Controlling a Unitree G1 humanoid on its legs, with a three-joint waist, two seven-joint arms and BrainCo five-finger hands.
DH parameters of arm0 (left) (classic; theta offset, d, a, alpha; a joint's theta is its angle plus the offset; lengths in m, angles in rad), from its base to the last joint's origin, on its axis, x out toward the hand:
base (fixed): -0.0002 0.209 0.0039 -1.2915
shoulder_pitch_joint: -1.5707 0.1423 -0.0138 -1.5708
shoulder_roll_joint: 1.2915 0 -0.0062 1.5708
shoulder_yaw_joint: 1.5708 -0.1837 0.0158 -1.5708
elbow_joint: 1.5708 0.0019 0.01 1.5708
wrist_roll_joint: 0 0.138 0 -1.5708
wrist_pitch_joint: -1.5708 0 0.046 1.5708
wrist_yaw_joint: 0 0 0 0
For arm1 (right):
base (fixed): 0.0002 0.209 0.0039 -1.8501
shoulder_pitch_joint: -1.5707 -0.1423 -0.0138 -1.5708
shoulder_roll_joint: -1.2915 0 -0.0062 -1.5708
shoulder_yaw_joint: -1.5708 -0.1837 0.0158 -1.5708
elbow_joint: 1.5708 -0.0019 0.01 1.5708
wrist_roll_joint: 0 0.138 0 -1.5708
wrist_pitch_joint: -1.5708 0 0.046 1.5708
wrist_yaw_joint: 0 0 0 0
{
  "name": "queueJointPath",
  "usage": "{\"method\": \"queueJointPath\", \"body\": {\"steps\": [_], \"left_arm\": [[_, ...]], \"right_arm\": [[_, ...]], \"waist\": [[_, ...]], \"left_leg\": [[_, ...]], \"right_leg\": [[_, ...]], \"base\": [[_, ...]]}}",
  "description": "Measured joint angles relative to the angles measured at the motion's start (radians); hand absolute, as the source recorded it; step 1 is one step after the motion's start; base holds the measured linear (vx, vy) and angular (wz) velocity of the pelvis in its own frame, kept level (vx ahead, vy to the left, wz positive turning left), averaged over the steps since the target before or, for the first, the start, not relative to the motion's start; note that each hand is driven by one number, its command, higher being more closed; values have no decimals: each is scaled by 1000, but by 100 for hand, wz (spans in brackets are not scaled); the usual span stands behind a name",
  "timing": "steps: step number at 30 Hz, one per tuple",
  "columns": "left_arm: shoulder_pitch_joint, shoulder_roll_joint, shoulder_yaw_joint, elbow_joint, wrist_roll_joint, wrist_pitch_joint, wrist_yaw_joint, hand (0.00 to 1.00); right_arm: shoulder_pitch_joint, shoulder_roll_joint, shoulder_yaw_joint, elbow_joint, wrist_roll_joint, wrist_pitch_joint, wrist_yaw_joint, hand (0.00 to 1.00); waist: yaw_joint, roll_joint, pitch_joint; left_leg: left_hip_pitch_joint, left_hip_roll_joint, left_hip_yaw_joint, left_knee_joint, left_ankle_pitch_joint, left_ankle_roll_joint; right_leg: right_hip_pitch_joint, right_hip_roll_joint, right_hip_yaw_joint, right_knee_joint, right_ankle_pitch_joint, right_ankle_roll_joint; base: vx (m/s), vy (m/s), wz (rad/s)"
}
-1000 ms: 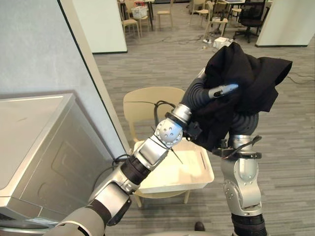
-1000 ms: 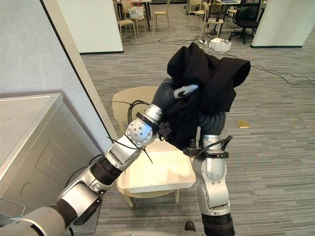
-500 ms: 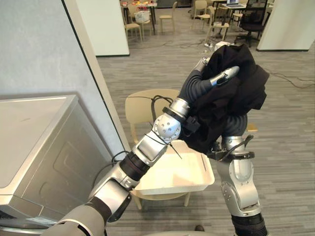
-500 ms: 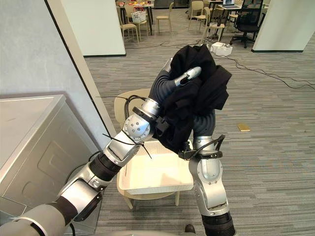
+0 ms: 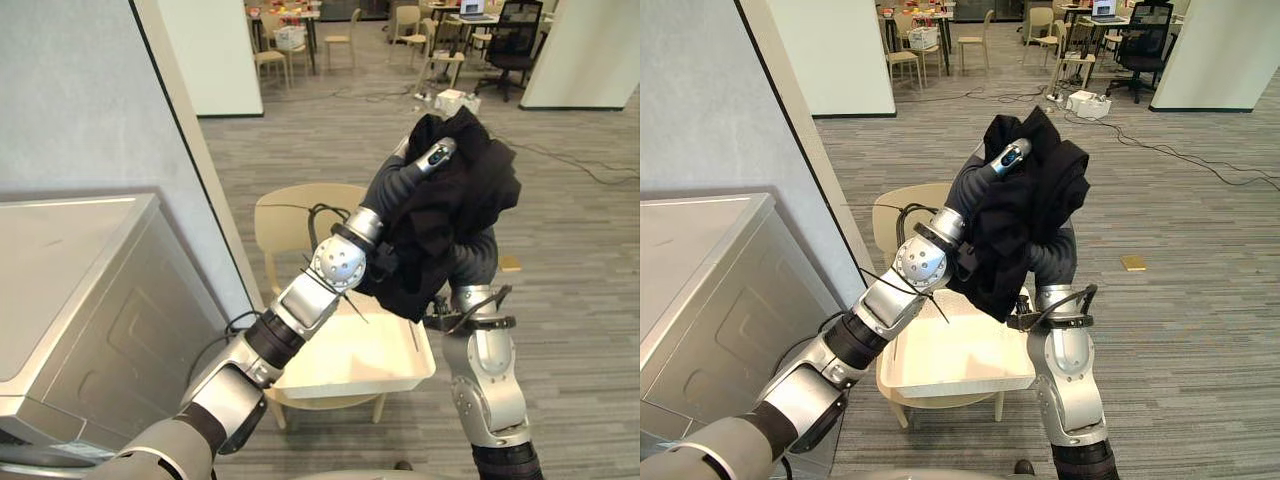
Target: Pick up the laundry basket with both hands and put the clothes into the washing machine.
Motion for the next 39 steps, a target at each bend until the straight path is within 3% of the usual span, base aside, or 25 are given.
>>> {"method": "queueJointPath", "body": {"steps": [3, 10, 16, 25, 31, 39], "left_arm": [[59, 0, 45, 1, -5, 3, 1, 100], [164, 16, 259, -13, -45, 5, 28, 100], [267, 27, 411, -136, -121, 1, 50, 100], [475, 23, 586, -305, -132, -11, 43, 100], [749, -21, 696, -414, -129, -19, -10, 100], [1054, -116, 749, -371, -164, -18, -109, 100]], "right_arm": [[30, 12, -61, -29, -2, 0, 4, 0], [81, 26, -208, -83, -15, -5, -24, 0], [140, 47, -302, -137, -22, -6, -62, 0], [223, 80, -355, -145, -78, 1, -59, 0], [336, 119, -447, -81, -61, 28, -55, 0], [460, 162, -591, 116, -119, 74, -85, 0]], "waist": [[-2, -1, 1], [-1, -3, 8], [2, 1, 11], [3, 10, 17], [25, 14, 20], [55, 10, 29]], "left_leg": [[3, 0, 3, -4, 2, -3], [16, 0, 15, -6, -1, -5], [17, 0, 32, -6, -13, -7], [26, 2, 32, -5, -22, -9], [34, 3, 32, 4, -36, -7], [16, 22, 11, 77, -83, -10]], "right_leg": [[-1, 1, 3, 0, 0, 0], [-3, 3, 12, 0, 0, -1], [-8, 5, 28, 2, -6, -2], [-4, 6, 24, 19, -25, -2], [2, 3, 20, 37, -45, 0], [35, -1, -28, 57, -79, 2]], "base": [[-12, -3, -3], [-9, -3, -4], [-17, -1, -8], [-3, -2, 1], [0, -1, 2], [4, -7, 13]]}}
